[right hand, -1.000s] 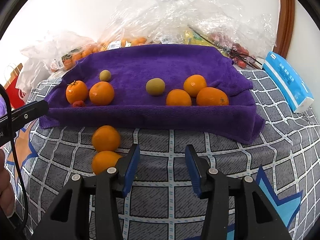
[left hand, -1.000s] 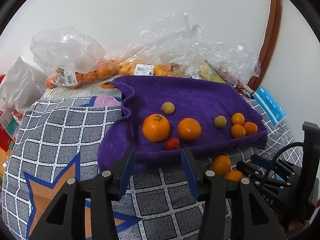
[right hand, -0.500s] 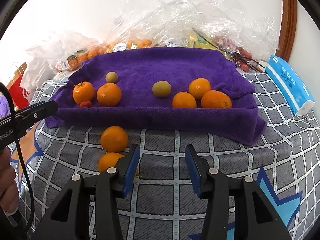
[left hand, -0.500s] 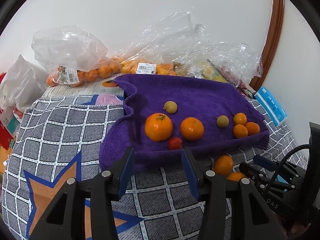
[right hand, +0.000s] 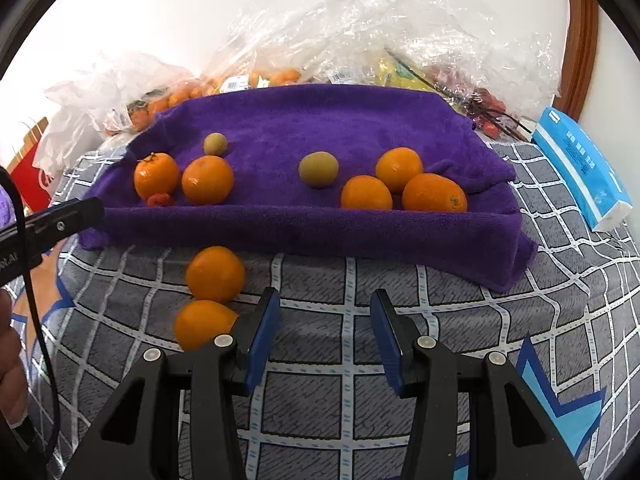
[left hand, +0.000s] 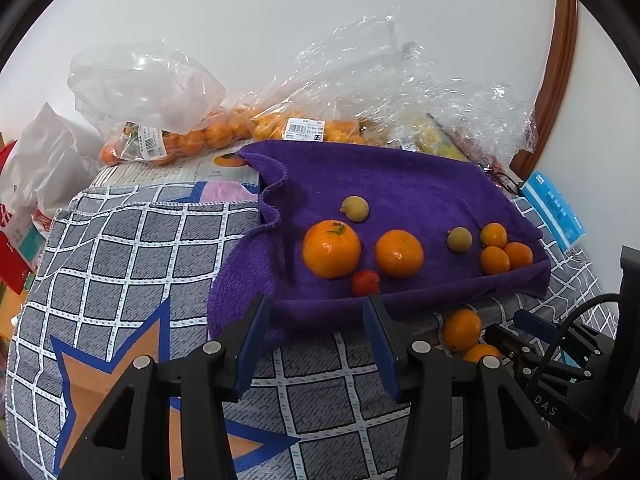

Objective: Organize fruits
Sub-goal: 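Close the right tool on an orange lying on the cover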

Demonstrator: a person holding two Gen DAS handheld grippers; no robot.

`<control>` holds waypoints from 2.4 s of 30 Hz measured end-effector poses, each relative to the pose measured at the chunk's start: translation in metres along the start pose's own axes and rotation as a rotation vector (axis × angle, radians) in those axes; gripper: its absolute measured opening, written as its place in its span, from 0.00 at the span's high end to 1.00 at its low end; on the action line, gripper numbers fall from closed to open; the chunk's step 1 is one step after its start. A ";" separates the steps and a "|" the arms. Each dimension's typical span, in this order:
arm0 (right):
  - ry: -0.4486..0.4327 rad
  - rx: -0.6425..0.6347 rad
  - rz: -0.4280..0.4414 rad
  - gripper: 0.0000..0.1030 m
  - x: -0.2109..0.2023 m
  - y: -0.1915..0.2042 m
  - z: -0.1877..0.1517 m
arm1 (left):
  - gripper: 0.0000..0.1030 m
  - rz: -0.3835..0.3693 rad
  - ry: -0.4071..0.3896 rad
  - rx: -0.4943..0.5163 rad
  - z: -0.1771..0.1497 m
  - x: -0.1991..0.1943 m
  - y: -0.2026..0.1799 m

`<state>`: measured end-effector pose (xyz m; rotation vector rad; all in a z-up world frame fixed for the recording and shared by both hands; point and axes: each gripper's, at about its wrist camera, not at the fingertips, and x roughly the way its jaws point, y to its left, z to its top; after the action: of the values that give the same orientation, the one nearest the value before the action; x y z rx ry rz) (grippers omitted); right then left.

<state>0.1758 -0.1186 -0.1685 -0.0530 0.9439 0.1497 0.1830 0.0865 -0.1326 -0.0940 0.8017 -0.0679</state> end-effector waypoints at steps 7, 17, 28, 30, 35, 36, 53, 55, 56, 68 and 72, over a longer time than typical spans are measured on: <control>-0.010 -0.033 0.010 0.55 -0.006 0.000 -0.002 | 0.54 0.022 0.004 -0.018 0.000 0.004 0.005; -0.062 -0.020 0.133 0.55 -0.030 0.004 0.000 | 0.54 0.033 -0.015 -0.021 0.000 0.004 0.006; 0.010 -0.122 0.213 0.55 -0.013 0.039 -0.009 | 0.54 0.065 -0.024 -0.032 0.000 0.004 0.014; 0.010 -0.126 0.188 0.58 -0.010 0.040 -0.009 | 0.54 0.063 -0.022 -0.037 0.000 0.004 0.015; -0.011 -0.119 0.177 0.59 -0.012 0.040 -0.010 | 0.54 0.060 -0.015 -0.033 0.000 0.006 0.014; -0.014 -0.125 0.175 0.59 -0.014 0.040 -0.013 | 0.54 0.059 -0.014 -0.030 0.000 0.006 0.013; -0.076 -0.084 0.099 0.59 -0.046 -0.003 -0.018 | 0.54 -0.058 0.039 0.037 -0.012 -0.001 -0.024; -0.082 -0.080 0.086 0.59 -0.048 -0.011 -0.020 | 0.54 -0.064 0.046 0.029 -0.016 -0.003 -0.027; -0.084 -0.075 0.073 0.59 -0.049 -0.016 -0.021 | 0.54 -0.067 0.046 0.028 -0.018 -0.003 -0.028; -0.123 -0.010 0.011 0.59 -0.072 -0.064 -0.030 | 0.54 -0.092 0.128 0.023 -0.034 -0.001 -0.057; -0.136 0.013 0.015 0.59 -0.079 -0.076 -0.034 | 0.54 -0.083 0.108 0.050 -0.031 -0.001 -0.072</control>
<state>0.1147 -0.2058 -0.1262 -0.0231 0.8094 0.1593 0.1584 0.0129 -0.1452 -0.0768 0.9033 -0.1726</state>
